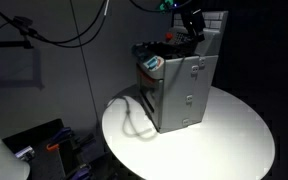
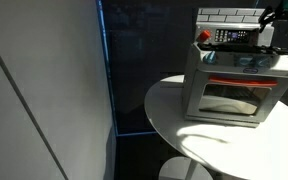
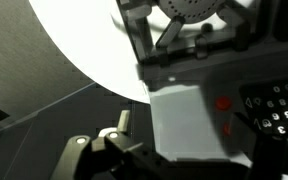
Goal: Press an orange top button on the microwave controlling panel of the stove
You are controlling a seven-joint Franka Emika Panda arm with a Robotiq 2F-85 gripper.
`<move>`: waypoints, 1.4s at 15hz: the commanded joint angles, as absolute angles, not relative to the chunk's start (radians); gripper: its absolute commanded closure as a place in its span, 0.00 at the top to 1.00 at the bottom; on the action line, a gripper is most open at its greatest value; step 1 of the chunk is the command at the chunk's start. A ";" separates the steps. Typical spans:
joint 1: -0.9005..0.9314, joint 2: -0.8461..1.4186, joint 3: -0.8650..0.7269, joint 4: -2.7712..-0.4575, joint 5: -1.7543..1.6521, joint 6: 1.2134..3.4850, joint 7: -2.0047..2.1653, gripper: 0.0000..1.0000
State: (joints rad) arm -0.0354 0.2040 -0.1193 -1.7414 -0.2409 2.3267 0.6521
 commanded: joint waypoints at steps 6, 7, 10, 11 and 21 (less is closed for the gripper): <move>-0.045 -0.052 -0.096 -1.911 -0.114 2.105 0.493 1.00; -0.046 -0.081 -0.093 -1.930 -0.102 2.076 0.473 1.00; -0.051 -0.158 -0.086 -1.975 -0.078 1.987 0.428 1.00; -0.052 -0.184 -0.085 -1.988 -0.068 1.953 0.409 1.00; -0.076 -0.370 -0.093 -2.011 -0.017 1.620 0.213 1.00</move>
